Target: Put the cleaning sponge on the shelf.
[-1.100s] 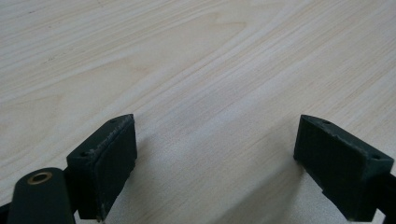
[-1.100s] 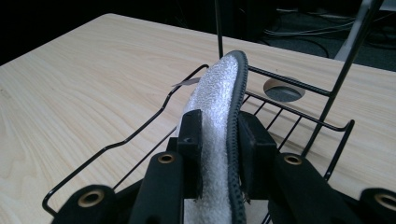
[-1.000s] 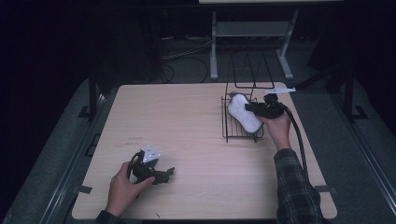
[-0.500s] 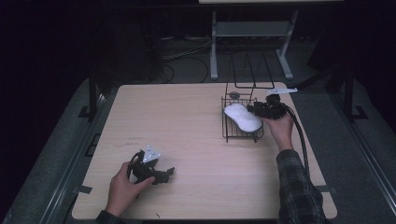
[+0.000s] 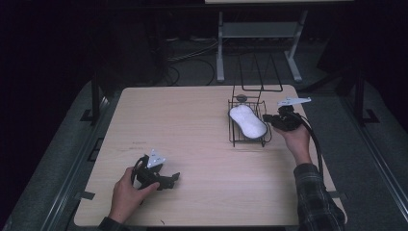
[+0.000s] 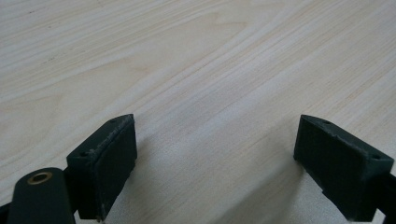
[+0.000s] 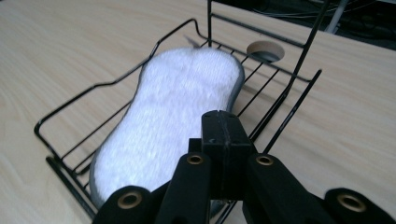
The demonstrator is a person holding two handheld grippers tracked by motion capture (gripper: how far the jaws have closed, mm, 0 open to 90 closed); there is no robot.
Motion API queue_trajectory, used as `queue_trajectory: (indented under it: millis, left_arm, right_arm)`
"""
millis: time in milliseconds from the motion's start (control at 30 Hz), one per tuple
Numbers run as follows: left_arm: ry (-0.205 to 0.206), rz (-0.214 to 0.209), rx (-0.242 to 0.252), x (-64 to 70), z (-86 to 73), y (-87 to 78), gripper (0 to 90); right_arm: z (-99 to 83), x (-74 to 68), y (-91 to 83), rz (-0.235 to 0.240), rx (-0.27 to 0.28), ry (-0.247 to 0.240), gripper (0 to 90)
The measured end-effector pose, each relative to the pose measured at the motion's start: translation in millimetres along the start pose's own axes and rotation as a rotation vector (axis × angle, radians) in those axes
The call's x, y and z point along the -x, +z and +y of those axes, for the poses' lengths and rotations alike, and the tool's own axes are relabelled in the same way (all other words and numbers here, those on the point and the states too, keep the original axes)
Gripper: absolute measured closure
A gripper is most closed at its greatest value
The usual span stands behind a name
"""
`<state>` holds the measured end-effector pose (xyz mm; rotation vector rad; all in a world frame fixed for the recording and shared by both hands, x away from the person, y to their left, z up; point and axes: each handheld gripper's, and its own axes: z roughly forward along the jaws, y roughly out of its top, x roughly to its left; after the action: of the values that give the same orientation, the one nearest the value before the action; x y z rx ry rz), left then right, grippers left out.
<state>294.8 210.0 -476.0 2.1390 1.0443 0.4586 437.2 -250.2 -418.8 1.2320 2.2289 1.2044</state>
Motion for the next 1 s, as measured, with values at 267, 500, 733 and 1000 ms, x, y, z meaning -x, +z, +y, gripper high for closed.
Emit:
queue_trajectory:
  millis: [267, 500, 733, 1000]
  left_arm:
    - [0.000, 0.000, 0.000, 0.0, 0.0, 0.0, 12.4]
    - [0.000, 0.000, 0.000, 0.0, 0.0, 0.0, 12.4]
    - [0.000, 0.000, 0.000, 0.0, 0.0, 0.0, 12.4]
    - [0.000, 0.000, 0.000, 0.0, 0.0, 0.0, 12.4]
  right_arm:
    - [-11.2, -6.7, -3.8, -0.008, -0.035, -0.041, 89.8]
    - [-18.9, -10.9, 0.1, -0.007, -0.068, -0.056, 89.8]
    - [-21.2, -18.4, -0.1, 0.018, -0.066, -0.070, 89.8]
    - [-23.0, -31.5, 5.3, 0.043, -0.062, -0.094, 89.8]
